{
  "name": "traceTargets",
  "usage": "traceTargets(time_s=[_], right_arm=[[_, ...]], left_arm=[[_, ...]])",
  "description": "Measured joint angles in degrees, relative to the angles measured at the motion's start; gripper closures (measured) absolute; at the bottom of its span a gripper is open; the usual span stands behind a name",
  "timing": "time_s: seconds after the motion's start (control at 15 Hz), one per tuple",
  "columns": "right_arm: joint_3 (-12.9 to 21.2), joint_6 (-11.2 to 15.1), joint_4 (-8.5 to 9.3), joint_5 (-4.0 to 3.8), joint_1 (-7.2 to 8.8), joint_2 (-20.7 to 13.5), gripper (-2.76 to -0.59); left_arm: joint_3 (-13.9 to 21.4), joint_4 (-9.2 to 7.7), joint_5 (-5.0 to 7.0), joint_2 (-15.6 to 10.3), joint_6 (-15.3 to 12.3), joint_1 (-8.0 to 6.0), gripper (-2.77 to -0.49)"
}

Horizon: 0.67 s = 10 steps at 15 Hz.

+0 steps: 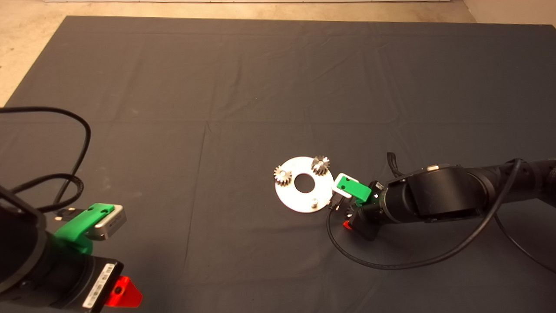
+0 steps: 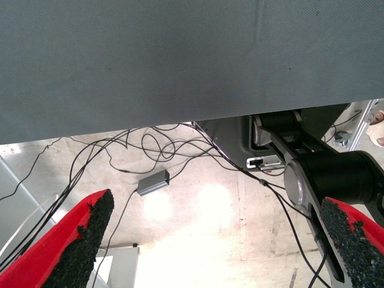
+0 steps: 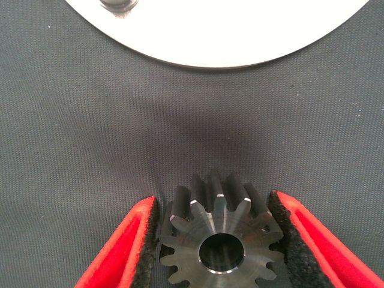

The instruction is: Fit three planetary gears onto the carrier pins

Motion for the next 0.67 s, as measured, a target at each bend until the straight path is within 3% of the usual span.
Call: traceTargets(time_s=[0.27,0.67], right_arm=[[-0.1,0.4,0.02,0.05,0.12,0.0,-1.17],[-0.1,0.6,0.07,0.08,0.26,0.0,-1.15]], left_arm=[[0.0,-0.02,-0.01,0.0,0.0,0.0,-2.48],[0.0,-0.02,0.0,0.0,0.0,0.0,-2.48]])
